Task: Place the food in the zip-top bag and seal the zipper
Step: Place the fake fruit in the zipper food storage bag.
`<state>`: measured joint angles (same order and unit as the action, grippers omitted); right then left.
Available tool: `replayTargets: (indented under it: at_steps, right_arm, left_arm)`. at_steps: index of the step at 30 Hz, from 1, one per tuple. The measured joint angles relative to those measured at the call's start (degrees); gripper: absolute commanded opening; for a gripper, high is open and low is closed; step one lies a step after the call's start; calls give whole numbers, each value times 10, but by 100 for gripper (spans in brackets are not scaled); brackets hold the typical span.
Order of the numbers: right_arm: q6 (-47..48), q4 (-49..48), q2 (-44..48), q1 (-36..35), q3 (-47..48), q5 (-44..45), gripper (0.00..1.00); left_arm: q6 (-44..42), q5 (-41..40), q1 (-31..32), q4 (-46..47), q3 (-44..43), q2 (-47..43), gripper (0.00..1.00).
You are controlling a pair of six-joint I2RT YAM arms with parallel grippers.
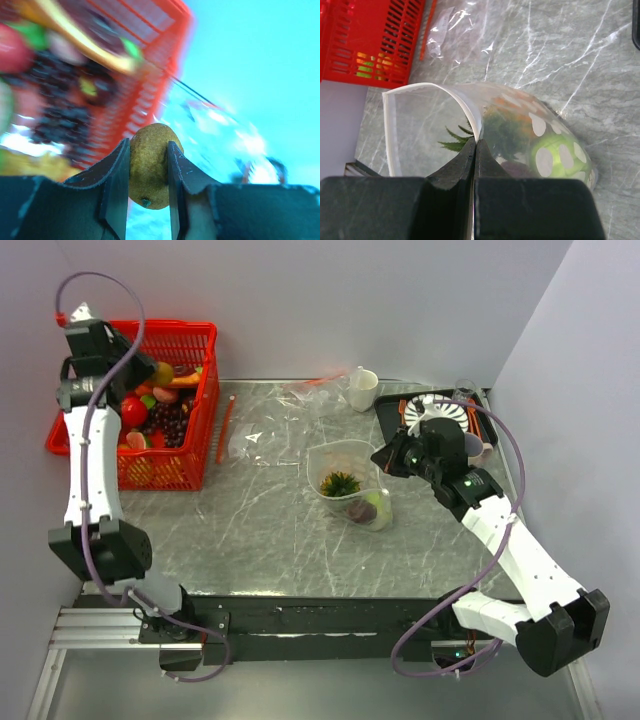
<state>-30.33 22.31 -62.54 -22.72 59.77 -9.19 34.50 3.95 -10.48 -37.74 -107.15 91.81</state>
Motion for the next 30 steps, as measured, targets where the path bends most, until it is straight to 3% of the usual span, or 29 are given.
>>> replayTargets:
  at_steps: [7,18,30]
  right_arm:
    - [4,8,-21,0,8,14,0]
    - [4,39,-34,0,33,49,0]
    - [4,70,-35,0,64,82,0]
  left_arm:
    - [63,52,166,68,116,-62,24]
    - [104,52,397,132,138,-60,25]
    - [97,36,500,139,125,-2,26]
